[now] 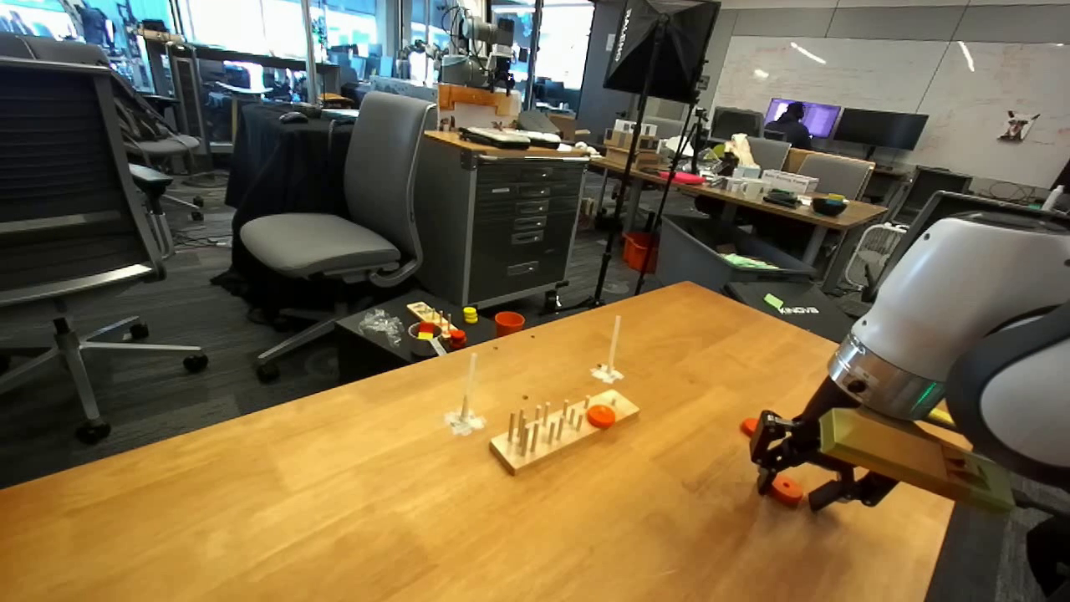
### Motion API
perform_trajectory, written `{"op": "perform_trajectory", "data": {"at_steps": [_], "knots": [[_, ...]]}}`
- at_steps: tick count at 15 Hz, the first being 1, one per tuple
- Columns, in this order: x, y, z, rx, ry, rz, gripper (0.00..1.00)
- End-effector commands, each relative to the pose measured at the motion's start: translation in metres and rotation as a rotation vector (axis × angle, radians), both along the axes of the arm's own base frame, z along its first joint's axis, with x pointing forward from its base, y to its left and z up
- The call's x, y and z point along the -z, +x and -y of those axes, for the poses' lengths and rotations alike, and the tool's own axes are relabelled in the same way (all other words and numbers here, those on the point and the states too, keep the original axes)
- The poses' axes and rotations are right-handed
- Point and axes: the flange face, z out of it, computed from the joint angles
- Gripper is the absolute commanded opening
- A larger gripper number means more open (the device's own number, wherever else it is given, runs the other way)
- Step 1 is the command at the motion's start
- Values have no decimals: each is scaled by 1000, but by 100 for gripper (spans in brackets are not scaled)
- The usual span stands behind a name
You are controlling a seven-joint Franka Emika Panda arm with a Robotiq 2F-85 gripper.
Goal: Pick up the orange object, hang it through its center hole on the object, pick up the second orange object and hang it on top of the first orange object
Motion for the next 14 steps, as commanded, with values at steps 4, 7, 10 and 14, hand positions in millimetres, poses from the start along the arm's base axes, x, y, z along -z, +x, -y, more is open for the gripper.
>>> {"op": "perform_trajectory", "data": {"at_steps": [4, 7, 10, 14], "knots": [[5, -1, 8, 21, -2, -23, 100], [4, -1, 8, 20, -2, -34, 100], [4, 0, 10, 25, -9, -40, 100], [2, 2, 12, 30, -11, -47, 100]]}}
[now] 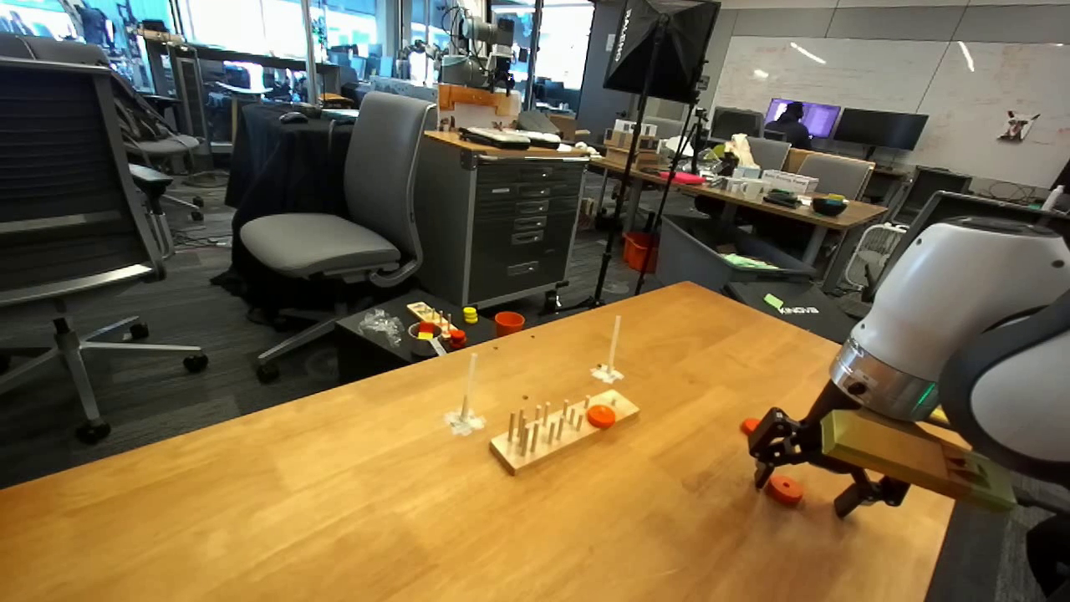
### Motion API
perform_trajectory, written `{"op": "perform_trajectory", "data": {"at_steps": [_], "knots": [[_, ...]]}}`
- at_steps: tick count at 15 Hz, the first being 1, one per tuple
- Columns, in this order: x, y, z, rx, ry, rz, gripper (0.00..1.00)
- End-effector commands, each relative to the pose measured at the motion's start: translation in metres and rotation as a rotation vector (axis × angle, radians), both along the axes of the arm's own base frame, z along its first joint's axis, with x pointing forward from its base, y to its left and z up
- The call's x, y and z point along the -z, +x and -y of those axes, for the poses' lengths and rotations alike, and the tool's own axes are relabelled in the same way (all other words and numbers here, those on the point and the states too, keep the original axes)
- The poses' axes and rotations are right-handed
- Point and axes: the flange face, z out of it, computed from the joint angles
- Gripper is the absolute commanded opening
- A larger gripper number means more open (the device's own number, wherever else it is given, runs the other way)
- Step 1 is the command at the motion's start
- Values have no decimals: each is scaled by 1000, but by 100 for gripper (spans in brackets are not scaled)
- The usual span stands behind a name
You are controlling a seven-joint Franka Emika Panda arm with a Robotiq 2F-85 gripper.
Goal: Pick up the orange object, hang it through its center hole on the object, pick up the second orange object and hang it on top of the first orange object
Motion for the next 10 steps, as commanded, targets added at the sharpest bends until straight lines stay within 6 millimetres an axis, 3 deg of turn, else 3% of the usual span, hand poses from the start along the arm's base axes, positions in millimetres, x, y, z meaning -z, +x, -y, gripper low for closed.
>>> {"op": "perform_trajectory", "data": {"at_steps": [1, 2, 3, 10], "knots": [[-4, 4, 2, 9, -7, -10, 100], [-4, 5, 2, 5, -8, -10, 75], [-4, 5, 2, 4, -10, -11, 74], [-12, 10, -1, 2, -1, 5, 21]]}}
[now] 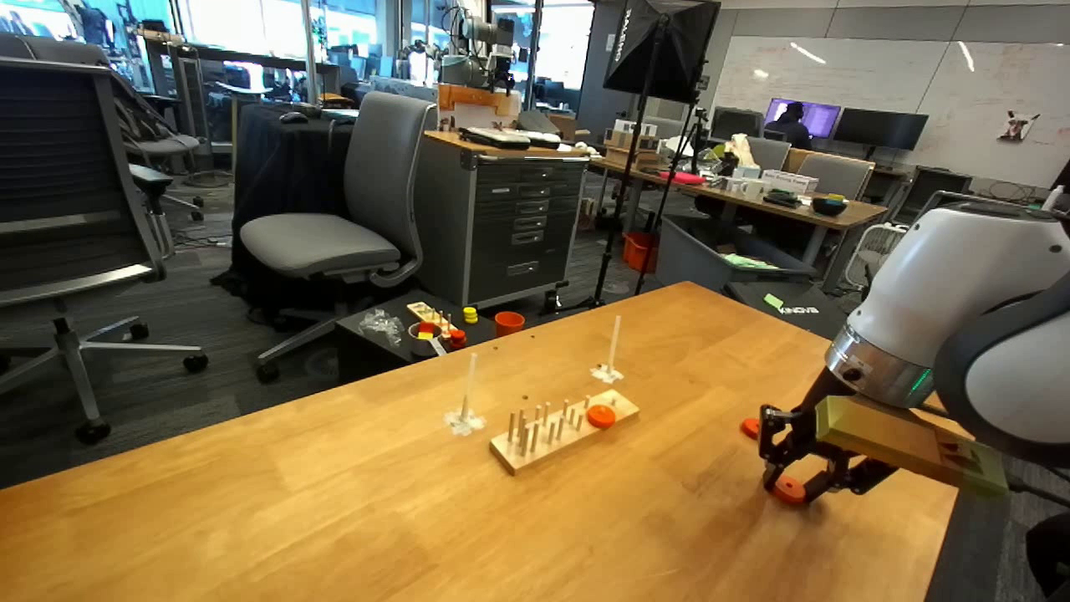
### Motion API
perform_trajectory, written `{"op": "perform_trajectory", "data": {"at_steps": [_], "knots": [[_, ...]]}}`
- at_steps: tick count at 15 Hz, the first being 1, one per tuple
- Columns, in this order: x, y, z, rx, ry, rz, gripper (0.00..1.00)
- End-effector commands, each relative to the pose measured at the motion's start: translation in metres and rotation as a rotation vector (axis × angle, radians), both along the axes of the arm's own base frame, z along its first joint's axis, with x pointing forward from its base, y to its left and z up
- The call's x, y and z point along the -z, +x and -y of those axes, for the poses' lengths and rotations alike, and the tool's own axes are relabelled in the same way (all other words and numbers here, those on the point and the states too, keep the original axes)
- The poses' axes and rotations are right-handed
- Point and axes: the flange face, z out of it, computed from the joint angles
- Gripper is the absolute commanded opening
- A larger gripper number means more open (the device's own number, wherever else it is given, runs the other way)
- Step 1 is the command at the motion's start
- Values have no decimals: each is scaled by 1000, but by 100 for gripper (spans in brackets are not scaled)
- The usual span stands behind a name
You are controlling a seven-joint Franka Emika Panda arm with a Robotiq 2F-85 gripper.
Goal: Pick up the orange object, hang it through its center hole on the object, pick up the second orange object and hang it on top of the first orange object
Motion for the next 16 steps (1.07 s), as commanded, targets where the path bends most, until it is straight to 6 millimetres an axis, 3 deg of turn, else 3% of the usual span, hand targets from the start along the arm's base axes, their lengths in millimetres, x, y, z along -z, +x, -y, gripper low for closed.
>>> {"op": "perform_trajectory", "data": {"at_steps": [1, 5, 11, 14, 15, 16], "knots": [[-3, 2, 1, 5, 0, -14, 20], [-10, 3, -7, -70, 1, -30, 18], [-29, 8, -36, -394, 87, -121, 18], [-30, 11, -46, -547, 135, -171, 18], [-20, 7, -44, -462, 97, -154, 43], [-21, 8, -45, -496, 109, -165, 43]]}}
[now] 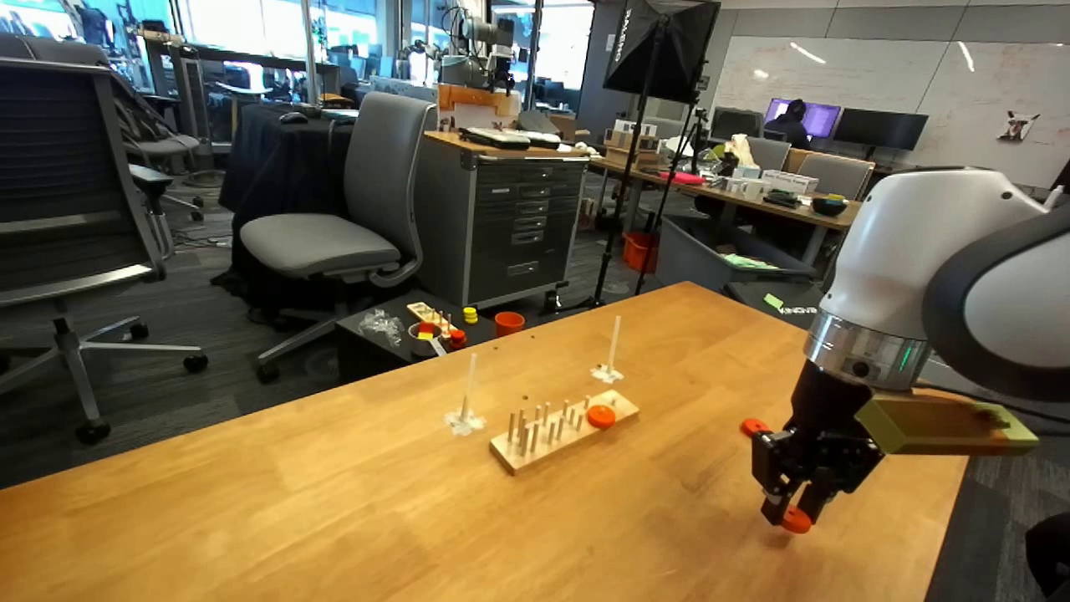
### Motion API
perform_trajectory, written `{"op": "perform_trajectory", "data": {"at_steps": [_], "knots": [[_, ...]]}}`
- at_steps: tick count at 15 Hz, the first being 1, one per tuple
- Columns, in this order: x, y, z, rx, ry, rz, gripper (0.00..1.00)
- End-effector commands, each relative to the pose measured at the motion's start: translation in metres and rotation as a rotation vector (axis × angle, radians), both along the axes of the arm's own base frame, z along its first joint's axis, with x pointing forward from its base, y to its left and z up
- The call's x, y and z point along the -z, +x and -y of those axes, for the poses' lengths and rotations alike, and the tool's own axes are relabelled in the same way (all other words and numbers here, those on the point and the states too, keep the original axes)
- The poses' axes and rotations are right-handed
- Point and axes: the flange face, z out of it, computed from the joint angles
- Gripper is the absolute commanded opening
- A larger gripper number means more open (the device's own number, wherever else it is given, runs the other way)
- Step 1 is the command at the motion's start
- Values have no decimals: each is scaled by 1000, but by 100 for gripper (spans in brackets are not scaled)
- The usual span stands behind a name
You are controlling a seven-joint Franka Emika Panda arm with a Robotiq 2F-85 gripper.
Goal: Pick up the orange object, hang it through its center hole on the object, pick up the second orange object and hang it on top of the first orange object
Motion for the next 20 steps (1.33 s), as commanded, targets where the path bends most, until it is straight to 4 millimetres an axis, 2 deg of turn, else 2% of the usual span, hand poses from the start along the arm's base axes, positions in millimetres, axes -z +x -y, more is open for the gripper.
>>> {"op": "perform_trajectory", "data": {"at_steps": [1, 5, 6, 9, 12, 15, 20], "knots": [[-1, 2, 0, -16, 5, -4, 43], [-1, 2, 0, -36, 9, -6, 43], [-1, 2, 0, -37, 9, -6, 18], [0, 8, -3, -62, 16, -24, 18], [-1, 19, -11, -168, 13, -82, 18], [-3, 42, -15, -179, -55, -81, 18], [-5, 99, -28, -144, -125, 2, 18]]}}
